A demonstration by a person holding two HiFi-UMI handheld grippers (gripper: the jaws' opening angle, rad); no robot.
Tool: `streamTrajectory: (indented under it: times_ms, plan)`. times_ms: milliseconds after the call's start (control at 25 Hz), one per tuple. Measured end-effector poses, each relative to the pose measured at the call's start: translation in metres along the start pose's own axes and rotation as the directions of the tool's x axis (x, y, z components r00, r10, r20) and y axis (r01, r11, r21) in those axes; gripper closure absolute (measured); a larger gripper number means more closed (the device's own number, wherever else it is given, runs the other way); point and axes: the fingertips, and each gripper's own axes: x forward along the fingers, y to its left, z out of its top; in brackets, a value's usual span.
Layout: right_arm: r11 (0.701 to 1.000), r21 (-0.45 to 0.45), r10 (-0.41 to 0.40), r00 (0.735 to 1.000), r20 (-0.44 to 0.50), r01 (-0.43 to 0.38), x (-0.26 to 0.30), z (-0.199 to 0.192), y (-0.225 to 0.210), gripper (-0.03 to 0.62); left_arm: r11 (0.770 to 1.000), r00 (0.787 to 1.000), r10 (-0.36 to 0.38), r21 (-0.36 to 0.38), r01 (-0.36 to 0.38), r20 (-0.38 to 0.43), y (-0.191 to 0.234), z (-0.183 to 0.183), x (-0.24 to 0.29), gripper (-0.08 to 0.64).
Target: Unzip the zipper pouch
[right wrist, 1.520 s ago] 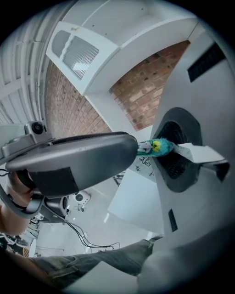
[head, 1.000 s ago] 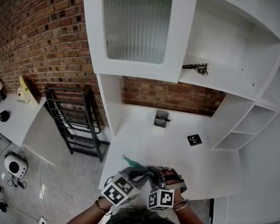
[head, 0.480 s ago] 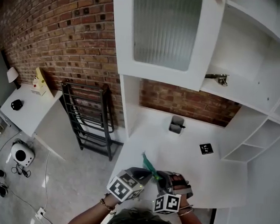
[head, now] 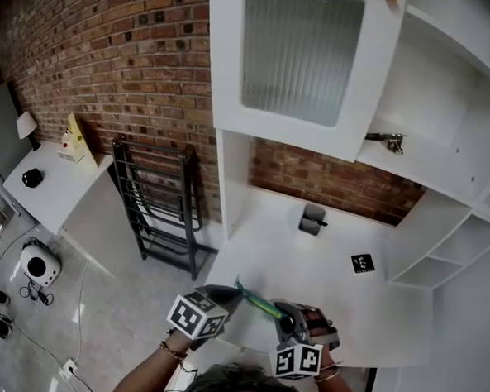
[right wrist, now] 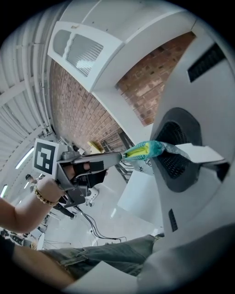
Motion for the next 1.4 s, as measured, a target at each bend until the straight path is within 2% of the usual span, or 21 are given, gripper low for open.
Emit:
streamTrajectory:
  times_ms: [200,520,880,1040,1400]
  plan:
    - [0.998,0.059,0.003,1.0,0.001,-0.003,-0.006,-0.006,-0.004,0.589,1.0,1.0,0.015,0.004,-0.015,0.002,0.007,-0.001,-0.002,0.557]
    - [0.995,0.102,-0.012,1.0,-0.006,0.012,-0.01,-0.012,-0.009,0.589,1.0,1.0,0.026,0.012,-0.026,0.002,0.011,0.0,-0.003,0.557]
    - [0.987,0.158,-0.009,1.0,-0.007,0.01,-0.013,-0.017,-0.012,0.589,0.999,0.999,0.051,-0.015,-0.051,0.003,0.023,-0.007,-0.008,0.557]
    - [0.985,0.172,-0.008,1.0,0.001,0.008,-0.011,-0.017,-0.013,0.589,0.998,0.999,0.05,-0.026,-0.05,0.016,0.024,-0.007,-0.01,0.557]
    - [0.978,0.206,0.017,1.0,0.019,-0.021,-0.002,-0.012,-0.013,0.589,0.993,0.989,0.116,0.003,-0.117,0.094,0.032,-0.006,-0.012,0.555]
